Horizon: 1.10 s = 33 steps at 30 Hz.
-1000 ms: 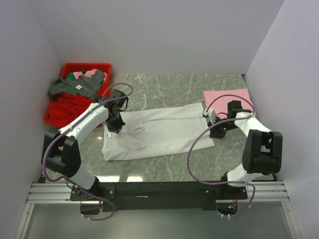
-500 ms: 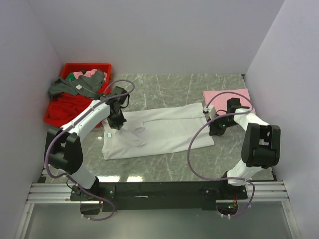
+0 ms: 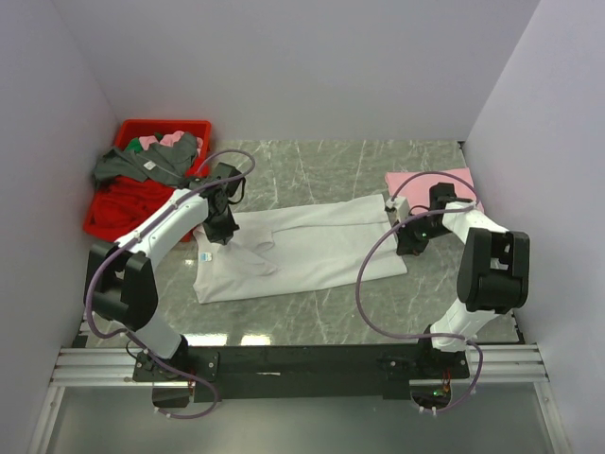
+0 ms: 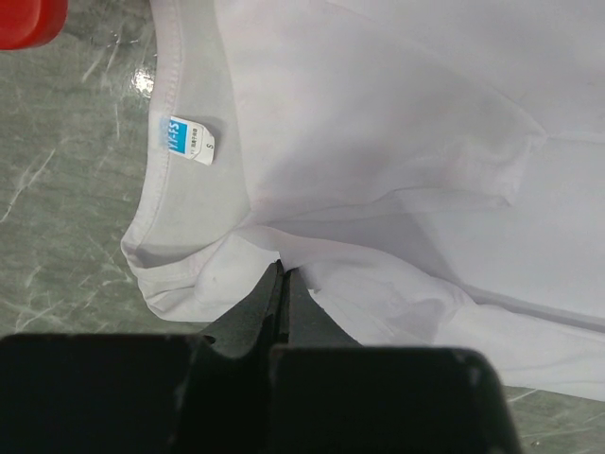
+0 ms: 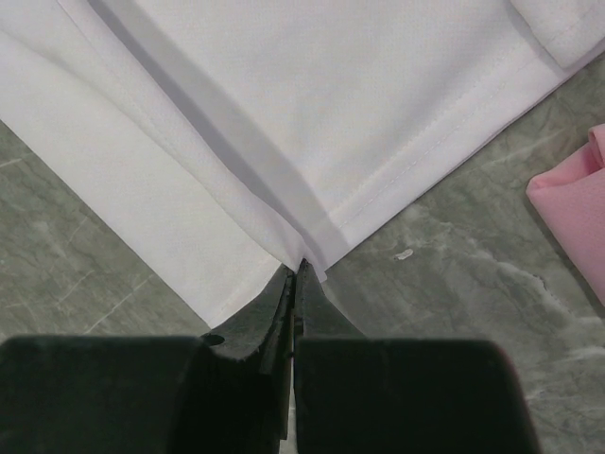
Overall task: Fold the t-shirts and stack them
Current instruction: Fold the tshirt
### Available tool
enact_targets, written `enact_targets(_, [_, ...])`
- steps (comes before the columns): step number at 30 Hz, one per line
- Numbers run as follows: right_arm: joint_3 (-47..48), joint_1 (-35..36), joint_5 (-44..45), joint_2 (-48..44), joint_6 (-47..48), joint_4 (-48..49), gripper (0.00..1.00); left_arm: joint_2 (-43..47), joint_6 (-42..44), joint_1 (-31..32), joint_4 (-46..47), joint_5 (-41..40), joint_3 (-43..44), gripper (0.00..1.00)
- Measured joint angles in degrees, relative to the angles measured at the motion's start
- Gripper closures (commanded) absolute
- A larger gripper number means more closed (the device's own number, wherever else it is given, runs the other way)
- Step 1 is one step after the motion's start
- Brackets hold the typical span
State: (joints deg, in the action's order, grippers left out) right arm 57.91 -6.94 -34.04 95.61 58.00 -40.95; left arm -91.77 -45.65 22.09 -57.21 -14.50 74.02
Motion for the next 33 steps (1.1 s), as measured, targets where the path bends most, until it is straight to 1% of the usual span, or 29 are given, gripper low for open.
enact_targets(10, [0.3, 0.1, 0.4, 1.0, -0.3, -0.1, 1.00, -0.2, 0.7, -0.3, 0.5, 0.0, 0.7, 1.00])
enact_targets(28, [0.3, 0.1, 1.2, 1.0, -1.4, 0.0, 1.00, -3.7, 1.6, -0.5, 1.1, -0.7, 4.3, 1.00])
enact_targets(31, [0.3, 0.1, 1.3, 1.0, -1.6, 0.1, 0.96, -4.5, 1.7, -0.6, 1.4, -1.0, 5.0, 1.00])
enact_targets(32, [0.3, 0.1, 1.3, 1.0, -1.7, 0.1, 0.90, -4.8, 1.9, -0.7, 1.5, -1.1, 5.1, 1.00])
enact_targets(33, [0.3, 0.1, 1.3, 1.0, -2.0, 0.2, 0.86, -5.2, 1.9, -0.7, 1.6, -1.2, 5.1, 1.00])
